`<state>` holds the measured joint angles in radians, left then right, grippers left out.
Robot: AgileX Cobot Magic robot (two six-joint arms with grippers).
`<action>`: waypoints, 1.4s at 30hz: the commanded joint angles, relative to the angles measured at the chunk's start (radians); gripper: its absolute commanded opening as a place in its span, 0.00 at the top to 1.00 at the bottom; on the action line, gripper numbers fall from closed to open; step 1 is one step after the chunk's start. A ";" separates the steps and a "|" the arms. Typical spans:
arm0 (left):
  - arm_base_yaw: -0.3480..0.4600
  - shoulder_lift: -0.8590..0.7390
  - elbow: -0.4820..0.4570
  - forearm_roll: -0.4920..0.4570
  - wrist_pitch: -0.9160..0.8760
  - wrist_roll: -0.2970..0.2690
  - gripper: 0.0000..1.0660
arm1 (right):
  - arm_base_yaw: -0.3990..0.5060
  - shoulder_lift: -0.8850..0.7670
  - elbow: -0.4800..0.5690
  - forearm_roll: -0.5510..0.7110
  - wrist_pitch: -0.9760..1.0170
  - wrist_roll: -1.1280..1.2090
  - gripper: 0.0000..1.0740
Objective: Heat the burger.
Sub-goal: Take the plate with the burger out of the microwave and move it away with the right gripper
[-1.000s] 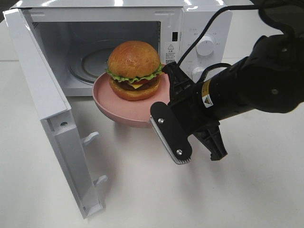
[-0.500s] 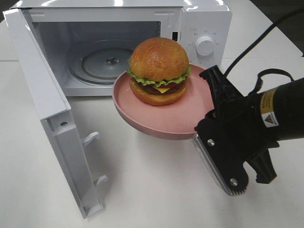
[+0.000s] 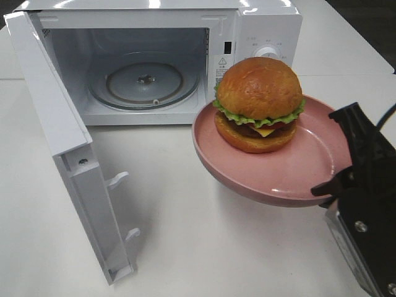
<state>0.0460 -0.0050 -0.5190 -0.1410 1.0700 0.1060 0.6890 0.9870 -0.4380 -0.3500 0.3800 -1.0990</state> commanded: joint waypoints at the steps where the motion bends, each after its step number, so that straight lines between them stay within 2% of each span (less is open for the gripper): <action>1: 0.003 -0.017 0.002 0.002 -0.001 -0.003 0.06 | 0.000 -0.089 0.022 -0.059 0.004 0.049 1.00; 9: 0.003 -0.017 0.002 0.002 -0.001 -0.003 0.06 | 0.000 -0.268 0.073 -0.087 0.150 0.143 1.00; 17: 0.003 -0.017 0.002 0.002 -0.001 -0.003 0.06 | 0.000 -0.374 0.109 -0.136 0.267 0.269 1.00; 33: 0.003 -0.017 0.002 0.002 -0.001 -0.003 0.06 | 0.000 -0.381 0.122 -0.371 0.395 0.620 1.00; 37: 0.003 -0.017 0.002 0.002 -0.001 -0.003 0.06 | 0.000 -0.378 0.122 -0.403 0.402 0.708 1.00; 39: 0.003 -0.017 0.002 0.002 -0.001 -0.003 0.06 | 0.000 -0.351 0.122 -0.441 0.445 0.829 1.00; 42: 0.003 -0.017 0.002 0.002 -0.001 -0.003 0.06 | 0.000 -0.339 0.122 -0.450 0.456 0.860 1.00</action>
<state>0.0460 -0.0050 -0.5190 -0.1410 1.0700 0.1060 0.6890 0.6470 -0.3080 -0.7280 0.8410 -0.2740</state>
